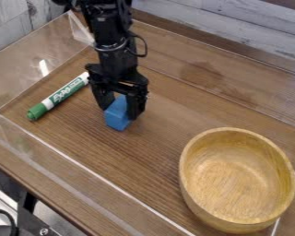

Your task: Put the blue block in the brown bowl

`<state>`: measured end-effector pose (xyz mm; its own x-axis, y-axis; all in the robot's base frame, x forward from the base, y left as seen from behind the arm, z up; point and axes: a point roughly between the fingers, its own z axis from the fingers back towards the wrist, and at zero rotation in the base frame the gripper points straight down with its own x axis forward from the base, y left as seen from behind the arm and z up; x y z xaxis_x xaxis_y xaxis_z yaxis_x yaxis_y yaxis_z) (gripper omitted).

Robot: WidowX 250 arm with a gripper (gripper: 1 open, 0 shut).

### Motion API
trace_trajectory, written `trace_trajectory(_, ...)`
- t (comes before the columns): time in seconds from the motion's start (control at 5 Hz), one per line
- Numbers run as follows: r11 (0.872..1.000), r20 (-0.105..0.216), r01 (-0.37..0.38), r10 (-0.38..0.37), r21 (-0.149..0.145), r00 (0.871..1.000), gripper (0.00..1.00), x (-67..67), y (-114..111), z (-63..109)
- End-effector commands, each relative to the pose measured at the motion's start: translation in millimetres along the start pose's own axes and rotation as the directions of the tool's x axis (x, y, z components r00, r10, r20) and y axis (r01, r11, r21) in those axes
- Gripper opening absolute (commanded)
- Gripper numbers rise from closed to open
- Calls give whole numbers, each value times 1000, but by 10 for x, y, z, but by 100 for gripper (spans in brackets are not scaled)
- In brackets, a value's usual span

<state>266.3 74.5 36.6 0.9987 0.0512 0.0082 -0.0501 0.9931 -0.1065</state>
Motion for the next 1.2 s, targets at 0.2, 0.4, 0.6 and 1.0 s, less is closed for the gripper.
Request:
trace_trajectory(0.2,1000,31,2,-2,7,1000,0,53,-10,74)
trace_trajectory(0.4,1000,24,3,-3,13,1000,0,43,-31,131)
trace_trajectory(0.6,1000,18,3,-3,20,1000,0,34,-52,190)
trace_trajectory(1.0,999,14,0,-1,41,1000,0,21,-132,414)
